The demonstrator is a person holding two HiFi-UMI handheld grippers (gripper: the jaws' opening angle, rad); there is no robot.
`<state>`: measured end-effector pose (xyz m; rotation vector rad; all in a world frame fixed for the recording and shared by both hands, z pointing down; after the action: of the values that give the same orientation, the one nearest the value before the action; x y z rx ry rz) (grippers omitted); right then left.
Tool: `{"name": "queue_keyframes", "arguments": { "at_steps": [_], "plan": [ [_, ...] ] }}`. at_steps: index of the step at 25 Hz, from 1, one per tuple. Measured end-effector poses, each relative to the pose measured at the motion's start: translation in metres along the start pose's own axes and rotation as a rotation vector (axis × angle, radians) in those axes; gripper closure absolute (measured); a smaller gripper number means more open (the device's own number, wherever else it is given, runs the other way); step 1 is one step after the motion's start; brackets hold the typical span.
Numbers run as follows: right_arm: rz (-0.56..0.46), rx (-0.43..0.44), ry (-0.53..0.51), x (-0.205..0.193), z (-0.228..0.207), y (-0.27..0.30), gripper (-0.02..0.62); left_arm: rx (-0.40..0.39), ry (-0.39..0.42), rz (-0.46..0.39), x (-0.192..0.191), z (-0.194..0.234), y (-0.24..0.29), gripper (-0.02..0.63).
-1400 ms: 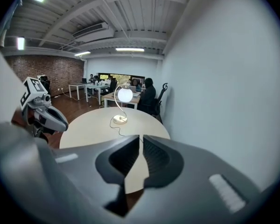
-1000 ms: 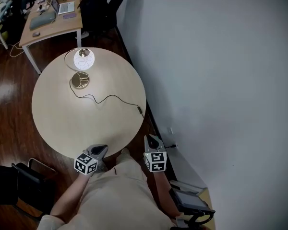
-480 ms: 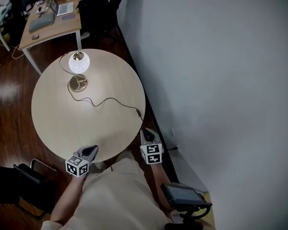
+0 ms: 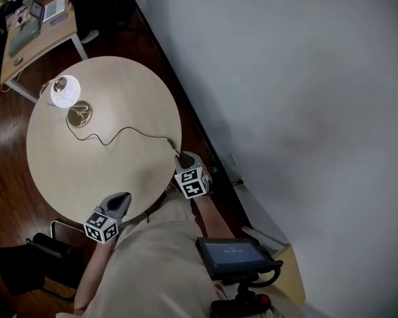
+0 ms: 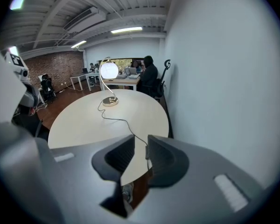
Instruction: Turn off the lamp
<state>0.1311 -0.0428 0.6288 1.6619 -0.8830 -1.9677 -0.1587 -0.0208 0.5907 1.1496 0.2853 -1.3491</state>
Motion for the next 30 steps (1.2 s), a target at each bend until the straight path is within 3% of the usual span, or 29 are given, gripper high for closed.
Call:
{"name": "queue_keyframes", "arguments": {
  "at_steps": [12, 22, 30],
  "plan": [
    [0.089, 0.146, -0.042, -0.009, -0.037, 0.058, 0.489, 0.045, -0.047, 0.029, 0.044, 0.001, 0.063, 0.600],
    [0.124, 0.232, -0.100, -0.021, -0.057, 0.091, 0.482, 0.119, -0.112, 0.015, 0.043, 0.000, 0.083, 0.591],
    [0.170, 0.318, -0.061, -0.037, -0.061, 0.103, 0.482, 0.215, -0.157, -0.020, 0.042, 0.001, 0.073, 0.584]
  ]
}}
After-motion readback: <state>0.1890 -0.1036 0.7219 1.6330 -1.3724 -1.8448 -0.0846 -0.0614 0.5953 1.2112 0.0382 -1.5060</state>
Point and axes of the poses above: the fingertips, and each gripper's own axes: y forward along the fingers, z to its left, x out of its top, the point moved 7 cm from there along -y, backward along the fingers, and after that the axes turned 1 degree about -y, right-handed, at the moved point
